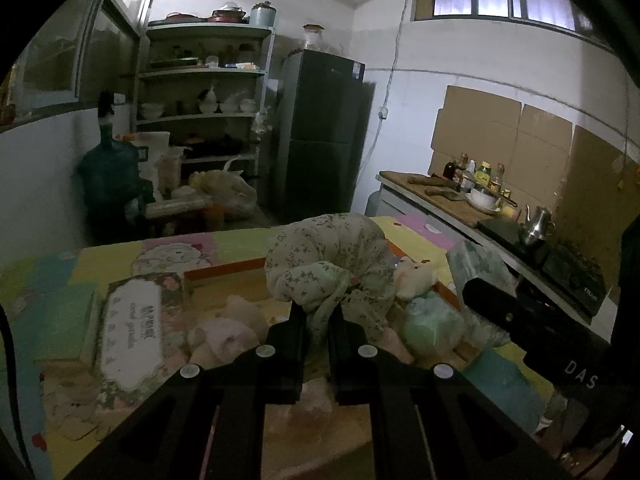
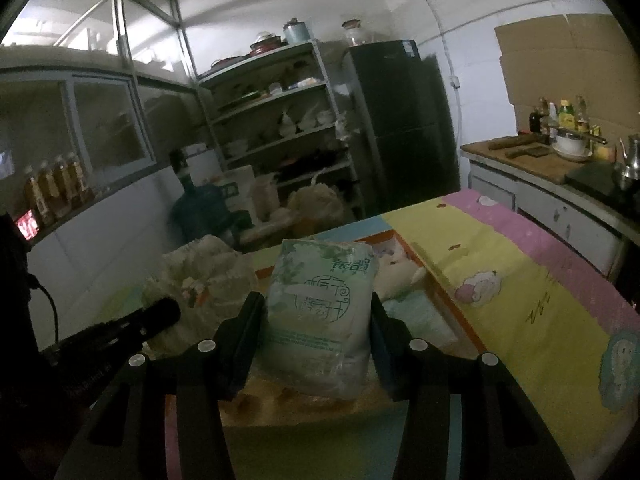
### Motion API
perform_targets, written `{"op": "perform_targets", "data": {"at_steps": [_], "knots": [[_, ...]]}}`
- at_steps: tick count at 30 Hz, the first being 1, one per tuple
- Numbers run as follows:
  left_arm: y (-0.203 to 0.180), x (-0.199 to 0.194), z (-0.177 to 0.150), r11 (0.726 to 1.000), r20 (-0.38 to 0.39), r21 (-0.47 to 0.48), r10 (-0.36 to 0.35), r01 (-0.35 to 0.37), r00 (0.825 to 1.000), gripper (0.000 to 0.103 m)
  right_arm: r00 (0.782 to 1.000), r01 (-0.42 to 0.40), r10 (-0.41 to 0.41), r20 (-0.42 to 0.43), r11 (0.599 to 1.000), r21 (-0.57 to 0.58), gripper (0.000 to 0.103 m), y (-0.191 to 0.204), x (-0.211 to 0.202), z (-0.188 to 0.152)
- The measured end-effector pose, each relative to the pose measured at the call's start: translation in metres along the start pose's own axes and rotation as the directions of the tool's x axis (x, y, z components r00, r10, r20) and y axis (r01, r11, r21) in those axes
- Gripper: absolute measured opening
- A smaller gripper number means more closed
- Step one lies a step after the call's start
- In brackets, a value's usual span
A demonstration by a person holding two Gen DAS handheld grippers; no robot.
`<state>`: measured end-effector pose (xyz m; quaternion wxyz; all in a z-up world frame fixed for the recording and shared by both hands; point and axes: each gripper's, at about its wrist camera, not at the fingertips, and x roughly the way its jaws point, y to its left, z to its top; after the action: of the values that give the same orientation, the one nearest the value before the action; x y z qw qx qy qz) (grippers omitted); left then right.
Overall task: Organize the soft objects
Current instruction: 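Carry the floral pillow toward the tray with the left tool while the right tool carries the bag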
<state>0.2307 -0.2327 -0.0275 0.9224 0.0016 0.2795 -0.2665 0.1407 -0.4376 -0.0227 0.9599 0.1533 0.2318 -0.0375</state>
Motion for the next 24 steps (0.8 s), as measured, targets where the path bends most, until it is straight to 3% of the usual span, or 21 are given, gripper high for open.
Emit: {"op": "perform_targets", "data": {"at_steps": [24], "knots": [[-0.004,0.06,0.012,0.998,-0.064,-0.048,0.025,-0.028,0.998,0.01,0.999,-0.027,0.027,-0.03,0.999,-0.022,0.051,-0.023,0.042,0.022]]}}
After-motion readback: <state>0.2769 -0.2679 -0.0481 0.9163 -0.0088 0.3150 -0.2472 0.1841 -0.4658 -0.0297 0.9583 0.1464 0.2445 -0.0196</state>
